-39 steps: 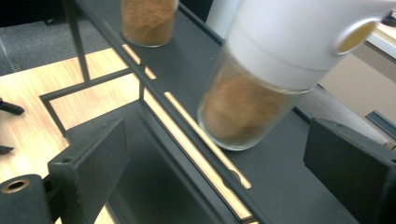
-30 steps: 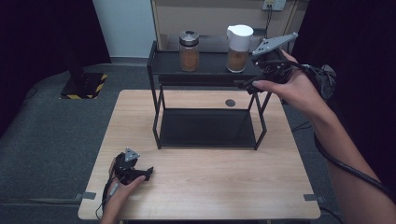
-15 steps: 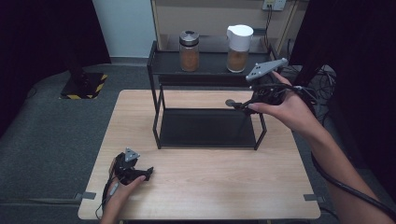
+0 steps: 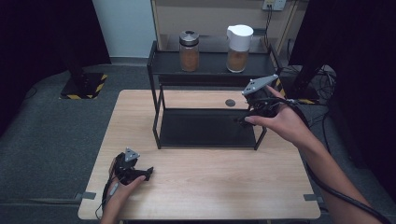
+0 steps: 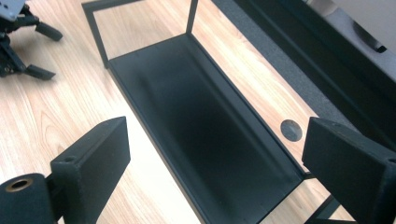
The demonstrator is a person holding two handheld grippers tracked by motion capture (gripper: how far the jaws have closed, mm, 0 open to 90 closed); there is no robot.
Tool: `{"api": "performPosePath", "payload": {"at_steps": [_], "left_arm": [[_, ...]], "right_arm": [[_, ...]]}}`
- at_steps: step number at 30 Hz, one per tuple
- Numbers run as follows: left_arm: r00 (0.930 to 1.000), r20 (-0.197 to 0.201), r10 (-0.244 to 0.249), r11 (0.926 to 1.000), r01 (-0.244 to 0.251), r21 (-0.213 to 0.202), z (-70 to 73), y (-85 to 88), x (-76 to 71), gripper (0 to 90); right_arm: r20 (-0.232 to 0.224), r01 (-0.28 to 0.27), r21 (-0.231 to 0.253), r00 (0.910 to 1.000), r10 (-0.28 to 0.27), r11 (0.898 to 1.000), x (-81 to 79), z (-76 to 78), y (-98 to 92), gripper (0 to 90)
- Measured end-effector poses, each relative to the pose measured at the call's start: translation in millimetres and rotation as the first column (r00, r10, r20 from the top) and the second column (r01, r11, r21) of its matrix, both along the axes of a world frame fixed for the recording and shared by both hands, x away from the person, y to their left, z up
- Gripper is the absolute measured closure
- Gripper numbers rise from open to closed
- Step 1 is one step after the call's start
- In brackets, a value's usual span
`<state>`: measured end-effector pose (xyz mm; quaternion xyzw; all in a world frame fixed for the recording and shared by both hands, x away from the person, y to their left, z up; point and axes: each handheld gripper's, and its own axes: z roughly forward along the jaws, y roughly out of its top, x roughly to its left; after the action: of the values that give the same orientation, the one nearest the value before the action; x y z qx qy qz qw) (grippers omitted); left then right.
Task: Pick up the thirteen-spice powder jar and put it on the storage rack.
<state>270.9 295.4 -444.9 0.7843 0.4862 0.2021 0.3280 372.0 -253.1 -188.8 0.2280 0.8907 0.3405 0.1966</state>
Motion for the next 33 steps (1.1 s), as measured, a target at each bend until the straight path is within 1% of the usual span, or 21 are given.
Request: {"api": "performPosePath", "payload": {"at_steps": [3, 5, 14, 26, 33], "left_arm": [[1.0000, 0.000, 0.000, 1.0000, 0.000, 0.000, 0.0, 0.0, 0.0, 0.0], [1.0000, 0.000, 0.000, 1.0000, 0.000, 0.000, -0.1, 0.0, 0.0, 0.0], [1.0000, 0.000, 0.000, 1.0000, 0.000, 0.000, 0.0, 0.0, 0.0, 0.0], [1.0000, 0.000, 0.000, 1.0000, 0.000, 0.000, 0.0, 0.0, 0.0, 0.0], [1.0000, 0.000, 0.000, 1.0000, 0.000, 0.000, -0.1, 0.0, 0.0, 0.0]], "right_arm": [[-0.008, 0.001, -0.002, 1.0000, -0.001, 1.000, 2.0, -7.3, -0.1, 8.3], [-0.024, 0.007, 0.002, 0.9997, -0.007, 1.000, 4.1, -12.0, -0.7, 8.2], [-0.061, 0.020, -0.001, 0.9979, -0.020, 1.000, 10.9, -33.8, -0.9, 8.1], [-0.092, 0.001, -0.014, 0.9957, -0.002, 1.000, 12.4, -53.1, 4.3, 8.1], [-0.116, -0.003, -0.020, 0.9933, 0.000, 1.000, 13.4, -67.4, 5.3, 8.2]]}}
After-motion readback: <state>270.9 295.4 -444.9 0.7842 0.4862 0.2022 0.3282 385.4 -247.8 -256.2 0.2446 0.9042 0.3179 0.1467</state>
